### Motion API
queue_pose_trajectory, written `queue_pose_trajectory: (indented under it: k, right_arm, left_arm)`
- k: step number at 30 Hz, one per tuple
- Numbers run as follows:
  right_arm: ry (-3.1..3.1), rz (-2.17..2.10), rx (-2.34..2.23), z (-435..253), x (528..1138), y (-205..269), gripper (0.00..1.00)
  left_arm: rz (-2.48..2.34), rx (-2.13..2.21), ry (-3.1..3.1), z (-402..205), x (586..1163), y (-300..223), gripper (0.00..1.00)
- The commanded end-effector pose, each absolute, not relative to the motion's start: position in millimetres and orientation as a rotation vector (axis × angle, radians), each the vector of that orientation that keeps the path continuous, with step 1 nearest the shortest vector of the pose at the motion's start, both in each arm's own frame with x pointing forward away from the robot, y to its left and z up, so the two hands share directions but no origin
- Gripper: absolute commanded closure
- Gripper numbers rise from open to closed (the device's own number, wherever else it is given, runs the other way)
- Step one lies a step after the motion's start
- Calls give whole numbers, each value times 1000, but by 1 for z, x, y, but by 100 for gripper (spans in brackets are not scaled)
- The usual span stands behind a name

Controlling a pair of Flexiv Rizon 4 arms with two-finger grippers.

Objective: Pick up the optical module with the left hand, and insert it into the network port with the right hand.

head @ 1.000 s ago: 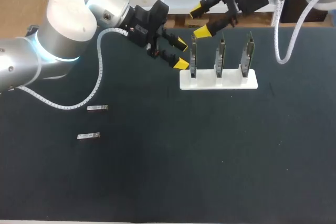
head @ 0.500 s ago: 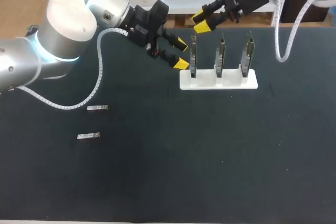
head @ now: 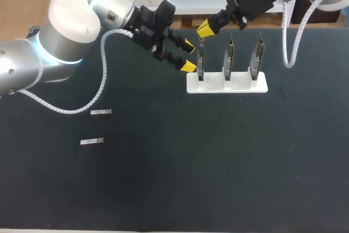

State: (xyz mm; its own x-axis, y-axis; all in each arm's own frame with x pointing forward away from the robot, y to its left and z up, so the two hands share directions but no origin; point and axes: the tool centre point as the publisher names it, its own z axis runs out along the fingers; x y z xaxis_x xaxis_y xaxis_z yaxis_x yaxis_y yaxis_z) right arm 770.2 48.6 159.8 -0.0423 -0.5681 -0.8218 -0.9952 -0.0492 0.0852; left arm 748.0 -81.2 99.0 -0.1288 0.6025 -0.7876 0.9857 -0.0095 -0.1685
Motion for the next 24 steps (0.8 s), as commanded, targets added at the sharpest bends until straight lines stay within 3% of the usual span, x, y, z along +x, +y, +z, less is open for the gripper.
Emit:
queue_pose_trajectory:
  k: [1,24]
  right_arm:
    - [1665,967,-1667,157,770,51,100]
    - [1715,969,-1646,142,781,48,100]
  left_arm:
    - [-994,1642,1777,99,746,-81,0]
    - [-994,1642,1777,99,746,-81,0]
